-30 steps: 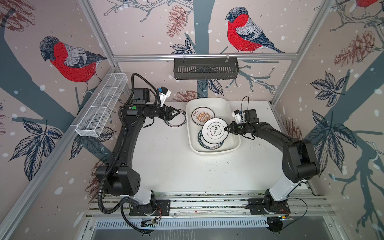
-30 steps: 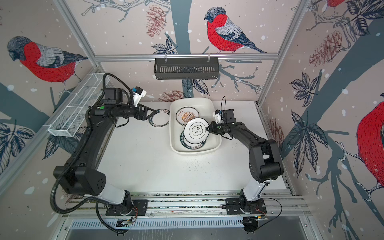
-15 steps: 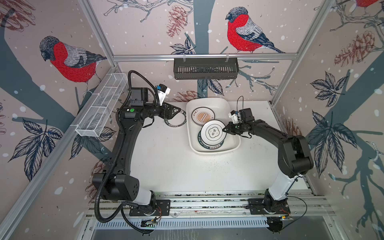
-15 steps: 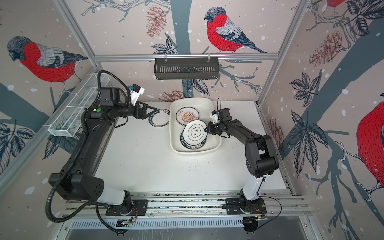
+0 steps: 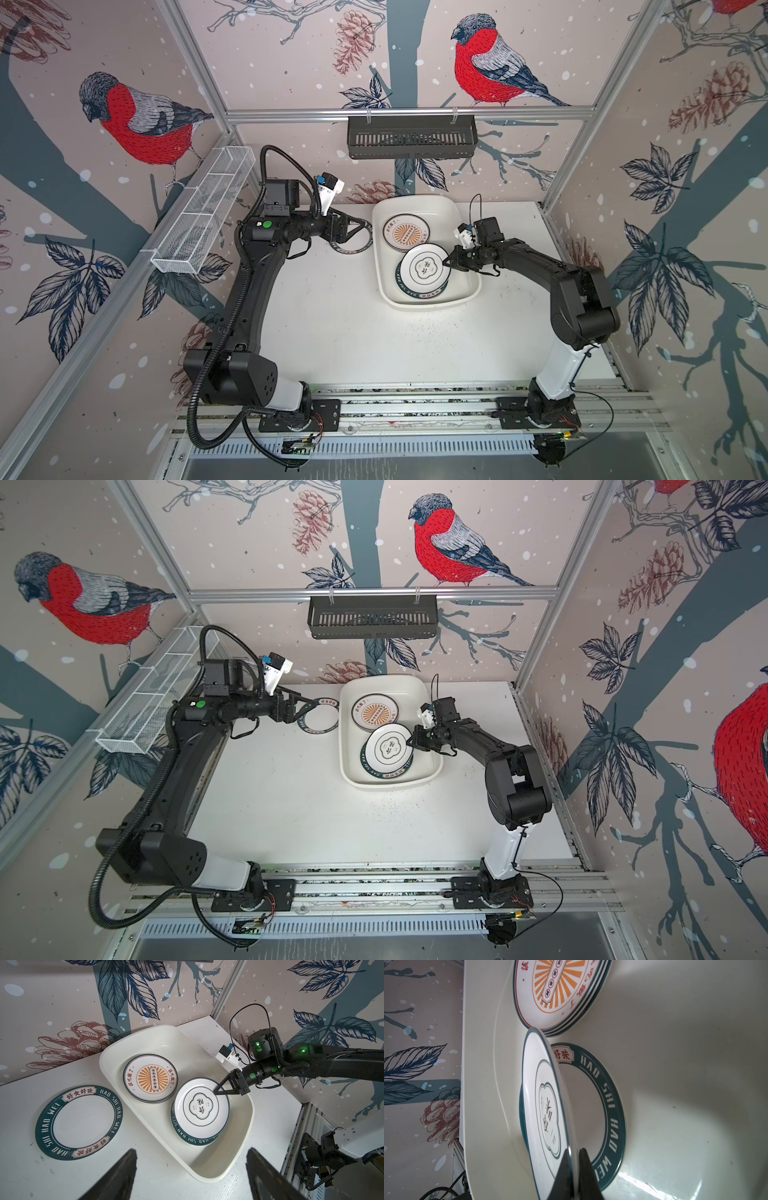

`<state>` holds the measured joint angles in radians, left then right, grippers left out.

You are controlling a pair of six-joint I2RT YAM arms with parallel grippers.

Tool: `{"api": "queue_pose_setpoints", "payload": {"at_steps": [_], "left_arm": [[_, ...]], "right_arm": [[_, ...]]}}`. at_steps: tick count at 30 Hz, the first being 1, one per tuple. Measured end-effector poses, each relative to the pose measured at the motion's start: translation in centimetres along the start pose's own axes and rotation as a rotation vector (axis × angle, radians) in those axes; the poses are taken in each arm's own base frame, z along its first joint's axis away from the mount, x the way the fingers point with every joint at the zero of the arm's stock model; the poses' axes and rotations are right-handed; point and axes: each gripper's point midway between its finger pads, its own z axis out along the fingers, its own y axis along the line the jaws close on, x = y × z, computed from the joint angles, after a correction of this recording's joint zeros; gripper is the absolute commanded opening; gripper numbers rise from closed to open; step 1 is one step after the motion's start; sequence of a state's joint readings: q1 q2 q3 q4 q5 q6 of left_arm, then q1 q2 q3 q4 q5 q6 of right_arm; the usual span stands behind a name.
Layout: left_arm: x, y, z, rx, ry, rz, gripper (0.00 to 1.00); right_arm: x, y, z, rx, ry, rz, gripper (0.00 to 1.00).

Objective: Place the plates into the plastic bin on the countertop
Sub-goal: 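Lower the plate into the bin with the right gripper while the left gripper withdraws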

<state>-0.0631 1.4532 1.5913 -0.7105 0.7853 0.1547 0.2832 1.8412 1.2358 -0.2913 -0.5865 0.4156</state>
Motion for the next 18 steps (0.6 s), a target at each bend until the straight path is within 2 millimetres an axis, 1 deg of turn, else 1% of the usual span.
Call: {"api": "queue_pose_setpoints", "payload": {"at_steps": [6, 18], "left_arm": [[-0.2, -0.5, -0.1, 0.014, -0.006, 0.012, 0.82], [-0.6, -2.7, -0.4, 0.070, -0.023, 0.067, 0.83]], "right_arm": [[0.2, -0.3, 0.2, 0.007, 0.009, 0.007, 0.04], [0.2, -0.8, 0.3, 0.005, 0.009, 0.017, 0.09]]}}
